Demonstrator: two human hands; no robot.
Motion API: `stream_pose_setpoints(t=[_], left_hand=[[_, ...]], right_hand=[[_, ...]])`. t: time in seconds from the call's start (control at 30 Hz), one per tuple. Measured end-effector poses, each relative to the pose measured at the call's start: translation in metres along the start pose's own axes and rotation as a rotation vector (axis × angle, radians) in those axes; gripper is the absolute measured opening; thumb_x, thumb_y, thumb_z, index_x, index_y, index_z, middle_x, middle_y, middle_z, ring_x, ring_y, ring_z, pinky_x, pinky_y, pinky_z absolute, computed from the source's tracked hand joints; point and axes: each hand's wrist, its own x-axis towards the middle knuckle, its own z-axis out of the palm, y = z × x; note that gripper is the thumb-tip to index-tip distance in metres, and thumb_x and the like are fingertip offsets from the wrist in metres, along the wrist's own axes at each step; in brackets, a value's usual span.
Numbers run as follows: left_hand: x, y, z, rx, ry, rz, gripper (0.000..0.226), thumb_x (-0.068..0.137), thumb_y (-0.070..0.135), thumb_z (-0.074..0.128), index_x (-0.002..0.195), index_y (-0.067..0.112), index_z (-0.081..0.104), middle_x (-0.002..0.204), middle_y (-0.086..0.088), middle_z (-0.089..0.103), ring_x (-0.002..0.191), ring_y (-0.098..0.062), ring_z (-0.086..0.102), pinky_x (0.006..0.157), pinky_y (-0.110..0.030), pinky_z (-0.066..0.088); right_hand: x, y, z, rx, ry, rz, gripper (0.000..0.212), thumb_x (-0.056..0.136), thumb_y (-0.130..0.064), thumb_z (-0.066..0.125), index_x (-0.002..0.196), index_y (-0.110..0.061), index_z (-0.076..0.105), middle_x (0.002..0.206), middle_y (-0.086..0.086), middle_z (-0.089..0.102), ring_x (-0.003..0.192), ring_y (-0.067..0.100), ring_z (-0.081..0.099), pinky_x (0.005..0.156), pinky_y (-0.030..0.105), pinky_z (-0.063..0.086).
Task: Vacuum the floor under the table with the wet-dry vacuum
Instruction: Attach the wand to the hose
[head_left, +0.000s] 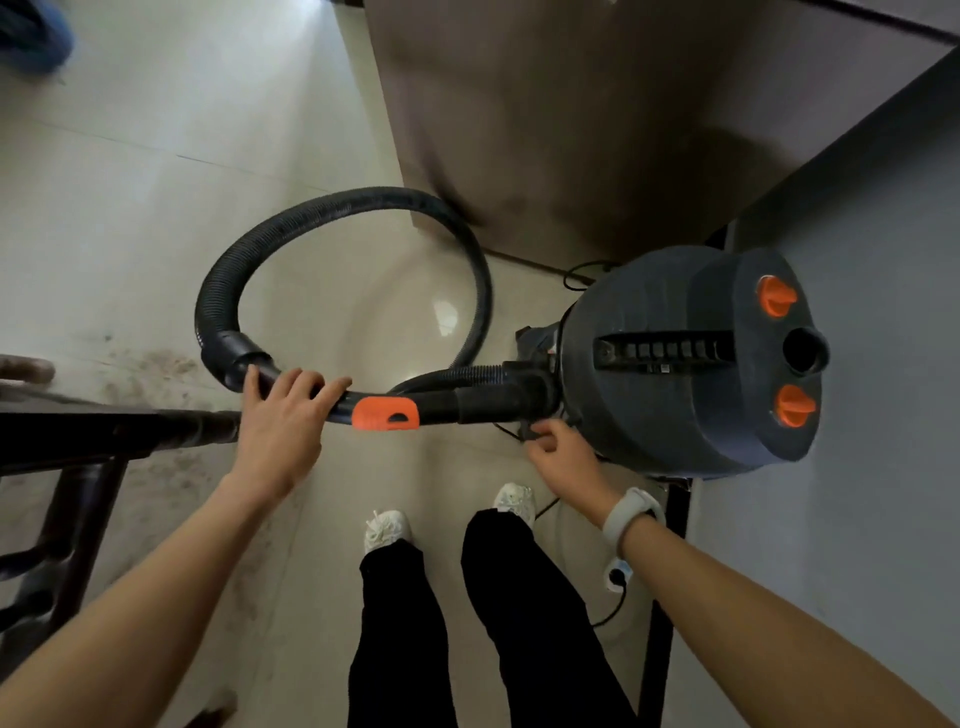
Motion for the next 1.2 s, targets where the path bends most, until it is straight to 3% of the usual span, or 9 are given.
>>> stream_pose_setpoints(t=[0.13, 0.3, 0.47, 0.63, 0.73, 0.8, 0.93, 1.03, 1.2], left_hand=[[0.045, -0.016, 0.016, -0.013, 0.070, -0.076, 0.073, 0.054, -0.006, 0.080, 0.123, 0.005, 0.059, 0.088, -0.021, 0.061, 0.085, -0.039, 0.058, 0.088, -0.054, 0.036], [0.108, -0.009, 0.055, 0.061, -0.023, -0.171, 0.070, 0.081, 0.004, 0.062, 0.143, 0.018, 0.034, 0.110, -0.019, 0.056, 0.101, -0.037, 0.051, 0.095, -0.043, 0.033], [0.155, 0.016, 0.123, 0.065, -0.111, -0.097, 0.062, 0.091, 0.013, 0.049, 0.145, 0.027, 0.021, 0.120, -0.013, 0.052, 0.111, -0.033, 0.048, 0.099, -0.041, 0.032], [0.167, 0.032, 0.194, 0.114, -0.288, 0.022, 0.055, 0.094, 0.018, 0.045, 0.142, 0.033, 0.024, 0.119, -0.009, 0.053, 0.111, -0.031, 0.048, 0.100, -0.040, 0.032], [0.172, 0.022, 0.220, 0.133, -0.358, 0.114, 0.057, 0.092, 0.014, 0.043, 0.143, 0.034, 0.026, 0.124, -0.005, 0.050, 0.117, -0.029, 0.045, 0.109, -0.044, 0.023], [0.182, 0.015, 0.226, 0.098, -0.388, 0.162, 0.061, 0.089, 0.008, 0.045, 0.141, 0.034, 0.029, 0.129, -0.001, 0.048, 0.124, -0.027, 0.040, 0.113, -0.047, 0.012], [0.205, 0.013, 0.234, 0.012, -0.426, 0.253, 0.061, 0.085, 0.002, 0.049, 0.137, 0.030, 0.037, 0.131, 0.004, 0.046, 0.129, -0.023, 0.036, 0.112, -0.054, 0.007], [0.213, 0.022, 0.244, -0.032, -0.459, 0.320, 0.060, 0.083, -0.001, 0.050, 0.135, 0.027, 0.041, 0.130, 0.004, 0.047, 0.131, -0.022, 0.036, 0.111, -0.060, 0.005], [0.201, 0.039, 0.258, -0.050, -0.528, 0.474, 0.060, 0.084, -0.002, 0.048, 0.136, 0.027, 0.040, 0.129, 0.004, 0.047, 0.128, -0.019, 0.039, 0.113, -0.056, 0.007]], right_hand=[[0.028, -0.019, 0.015, -0.018, 0.194, -0.198, 0.026, 0.095, -0.013, 0.049, 0.120, -0.008, 0.049, 0.117, 0.008, 0.057, 0.108, 0.023, 0.056, 0.094, 0.039, 0.045], [0.090, -0.022, 0.040, -0.165, 0.228, -0.340, 0.031, 0.097, -0.013, 0.043, 0.127, -0.009, 0.046, 0.127, 0.008, 0.050, 0.118, 0.020, 0.048, 0.092, 0.027, 0.039], [0.156, 0.018, 0.071, -0.411, 0.147, -0.296, 0.033, 0.098, -0.013, 0.037, 0.129, -0.009, 0.049, 0.129, 0.010, 0.052, 0.121, 0.023, 0.046, 0.098, 0.031, 0.038], [0.186, 0.054, 0.098, -0.449, 0.327, -0.403, 0.029, 0.094, -0.010, 0.047, 0.122, -0.007, 0.056, 0.121, 0.010, 0.057, 0.116, 0.024, 0.050, 0.097, 0.032, 0.040], [0.202, 0.069, 0.116, -0.214, 0.253, -0.182, 0.024, 0.097, -0.016, 0.046, 0.115, -0.006, 0.057, 0.112, 0.011, 0.063, 0.108, 0.026, 0.056, 0.087, 0.032, 0.043], [0.213, 0.072, 0.128, 0.080, 0.160, -0.026, 0.035, 0.097, -0.016, 0.047, 0.130, -0.005, 0.047, 0.120, 0.010, 0.059, 0.115, 0.024, 0.054, 0.090, 0.027, 0.040], [0.232, 0.075, 0.148, 0.428, 0.151, -0.090, 0.046, 0.096, -0.006, 0.049, 0.139, -0.008, 0.035, 0.133, 0.003, 0.045, 0.126, 0.014, 0.043, 0.099, 0.019, 0.035], [0.239, 0.092, 0.162, 0.373, 0.208, -0.121, 0.049, 0.094, -0.004, 0.051, 0.141, -0.008, 0.037, 0.144, 0.006, 0.041, 0.135, 0.020, 0.037, 0.112, 0.036, 0.031], [0.239, 0.130, 0.177, -0.113, 0.228, -0.239, 0.067, 0.090, -0.010, 0.056, 0.149, -0.011, 0.024, 0.154, 0.006, 0.026, 0.141, 0.021, 0.027, 0.114, 0.033, 0.027]])
